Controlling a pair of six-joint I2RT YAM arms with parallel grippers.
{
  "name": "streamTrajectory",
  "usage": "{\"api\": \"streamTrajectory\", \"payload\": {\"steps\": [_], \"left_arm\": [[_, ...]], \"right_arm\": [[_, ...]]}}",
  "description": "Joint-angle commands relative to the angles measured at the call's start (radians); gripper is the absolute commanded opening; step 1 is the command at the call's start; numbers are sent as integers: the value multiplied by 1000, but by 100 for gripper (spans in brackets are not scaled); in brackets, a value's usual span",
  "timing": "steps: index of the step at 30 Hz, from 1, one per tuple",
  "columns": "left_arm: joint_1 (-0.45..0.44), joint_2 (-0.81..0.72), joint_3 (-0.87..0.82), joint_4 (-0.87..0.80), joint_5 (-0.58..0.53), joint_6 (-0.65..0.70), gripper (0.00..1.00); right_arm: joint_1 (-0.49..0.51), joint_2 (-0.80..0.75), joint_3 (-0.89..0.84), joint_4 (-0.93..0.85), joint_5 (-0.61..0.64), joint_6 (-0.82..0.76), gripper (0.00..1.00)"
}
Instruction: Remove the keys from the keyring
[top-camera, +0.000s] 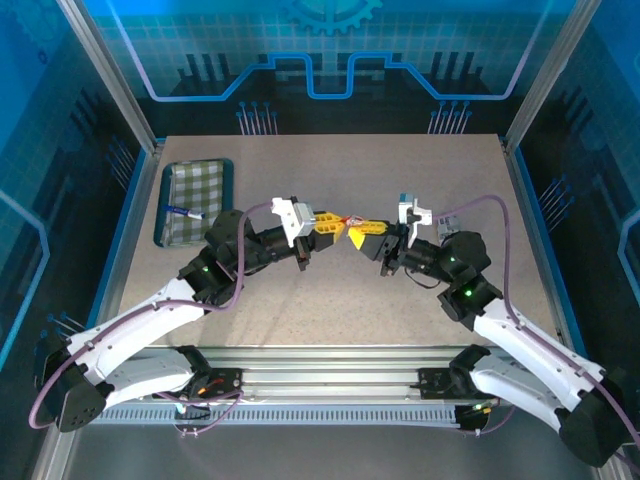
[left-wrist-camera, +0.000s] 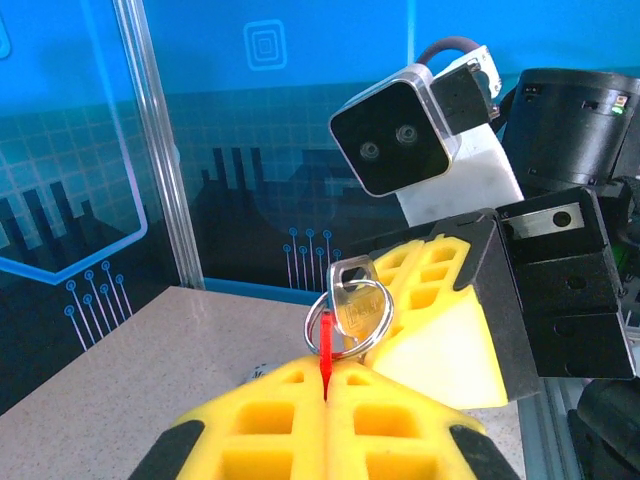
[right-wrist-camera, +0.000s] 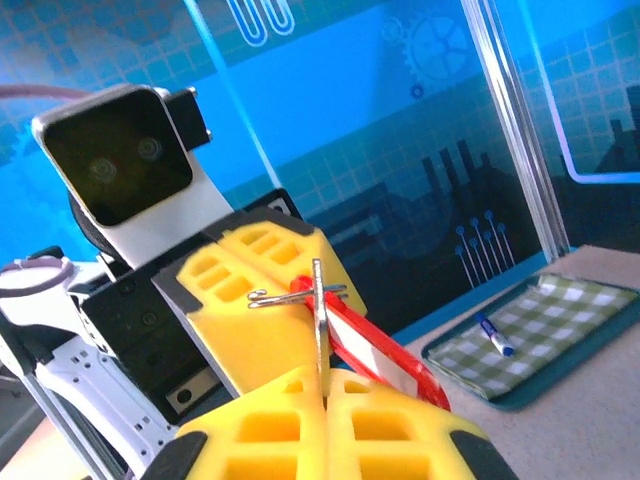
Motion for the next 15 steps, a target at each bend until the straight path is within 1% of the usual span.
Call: {"api": "streamTrajectory", "payload": {"steps": [1,3,5,8,12,15], "left_arm": [[-10,-9,-5,4,26,9,0],[-10,-6,0,-3,34,13,0],[-10,-6,0,-12,38,16,0],[-10,-4,3,-15,52,11,0],[-12,-3,11,-20,53,9,0],[-12,-4,13,-20,52,3,0]], "right_arm": [[-19,-52,73,-218,76,-177,0],[-19,-67,93,-270,74,-225,0],[-19,-76,107,-277,75,-234,12],[-20,-66,107,-233,66,-207,19],[-19,-31,107,-177,54,-168,18],[-20,-12,104,-140,40,-147,14]]}}
